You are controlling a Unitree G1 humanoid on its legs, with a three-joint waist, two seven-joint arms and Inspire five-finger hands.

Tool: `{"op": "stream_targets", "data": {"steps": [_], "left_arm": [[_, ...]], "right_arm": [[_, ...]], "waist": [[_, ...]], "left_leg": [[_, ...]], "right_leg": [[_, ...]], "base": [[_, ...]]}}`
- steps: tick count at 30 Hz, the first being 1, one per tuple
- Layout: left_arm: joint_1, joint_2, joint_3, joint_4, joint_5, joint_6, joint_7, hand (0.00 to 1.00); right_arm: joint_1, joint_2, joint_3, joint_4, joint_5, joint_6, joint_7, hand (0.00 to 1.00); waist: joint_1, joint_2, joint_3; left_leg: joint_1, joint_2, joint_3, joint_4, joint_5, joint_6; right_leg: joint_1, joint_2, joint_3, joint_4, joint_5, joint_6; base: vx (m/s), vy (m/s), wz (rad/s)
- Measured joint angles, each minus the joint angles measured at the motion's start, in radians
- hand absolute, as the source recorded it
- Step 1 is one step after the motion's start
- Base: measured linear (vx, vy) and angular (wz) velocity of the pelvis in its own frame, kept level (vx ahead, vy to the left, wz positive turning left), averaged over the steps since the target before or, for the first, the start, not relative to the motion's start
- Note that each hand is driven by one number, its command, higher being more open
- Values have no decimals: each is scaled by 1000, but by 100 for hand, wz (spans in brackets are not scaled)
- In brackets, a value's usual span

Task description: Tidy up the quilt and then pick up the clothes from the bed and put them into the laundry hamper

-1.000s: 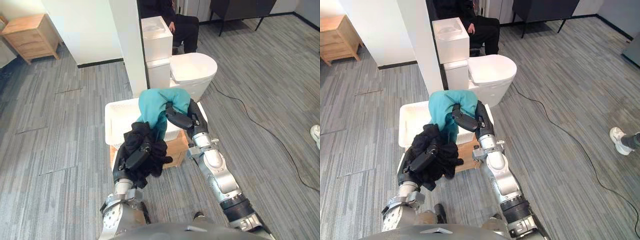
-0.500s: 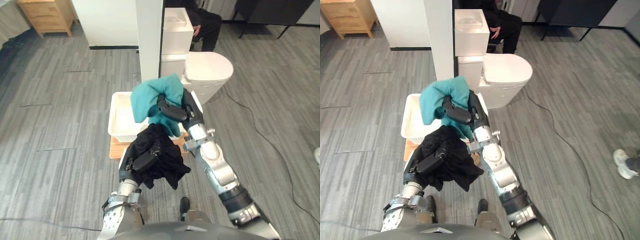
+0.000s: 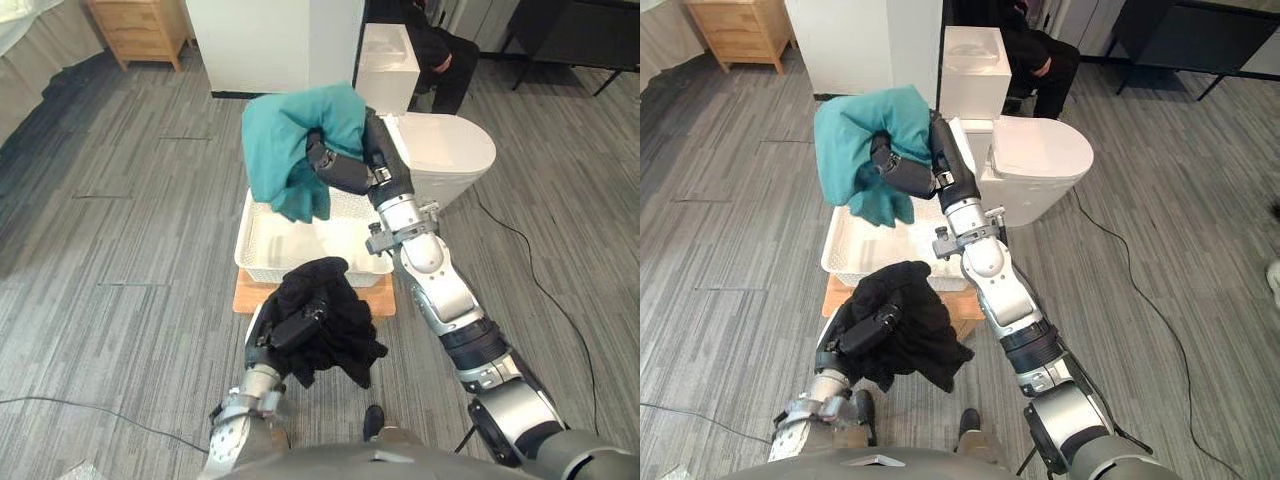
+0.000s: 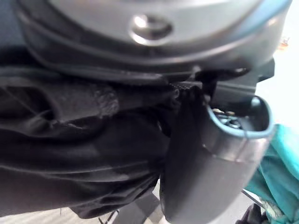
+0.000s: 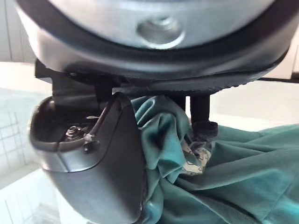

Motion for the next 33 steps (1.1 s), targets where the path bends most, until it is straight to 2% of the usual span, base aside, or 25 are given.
{"op": "stream_targets", "data": {"steps": [2, 5, 11, 12, 15, 18, 22, 30, 33], "left_arm": [[-12, -1, -2, -10, 0, 0, 7, 0], [-24, 0, -25, -25, 0, -2, 4, 0], [-76, 31, -62, -25, 0, -1, -3, 0], [-88, 32, -68, -24, 0, -1, -4, 0], [-131, 35, -76, -20, 0, -1, -10, 0], [-204, 35, -79, -1, 0, -2, -12, 0], [-248, 36, -79, 50, 0, -1, -8, 0], [-256, 36, -49, 67, -6, -2, 1, 0], [-254, 33, -37, 87, -7, -2, 19, 0]], "right_arm": [[-18, -4, 0, 106, -27, 0, 2, 0], [-74, -36, -2, 317, -79, 23, -1, 0], [-158, -42, -27, 518, -109, 64, -12, 0], [-171, -42, -42, 545, -109, 67, -16, 100], [-237, -42, -80, 625, -109, 77, -21, 100], [-345, -43, -138, 715, -108, 79, -37, 100], [-363, -42, -169, 747, -112, 97, -38, 100], [-411, -43, -211, 747, -158, 120, -59, 100], [-419, -42, -209, 733, -192, 120, -60, 100]], "waist": [[1, 4, -1], [7, 24, -4], [26, 29, -1], [31, 29, -1], [31, 38, 8], [32, 69, 48], [31, 67, 58], [22, 56, 68], [2, 56, 68]], "left_leg": [[-15, 0, -3, 0, 1, 2], [-58, 16, -7, 0, 20, 0], [-121, 42, -12, 0, 70, -1], [-122, 41, -13, 0, 76, 2], [-126, 37, -23, 1, 83, 5], [-138, 36, -30, 0, 86, 8], [-145, 44, -27, 0, 88, 10], [-118, 50, 20, 0, 93, 5], [-109, 62, 23, 0, 93, 2]], "right_leg": [[-9, 1, 0, -4, -1, -1], [-40, 13, -27, -12, 5, -12], [-57, 42, -58, -73, 54, -24], [-57, 42, -57, -73, 55, -24], [-55, 41, -60, -73, 55, -24], [-60, 44, -65, -77, 64, -25], [-65, 47, -65, -87, 70, -26], [-65, 52, -25, -88, 76, -31], [-57, 61, -21, -88, 79, -36]], "base": [[-107, 11, 0], [-120, -5, 19], [-38, -28, 10], [16, -5, 5], [9, 7, 8], [-52, 21, 6], [-13, -2, -1], [13, -15, -14], [-18, -15, -8]]}}
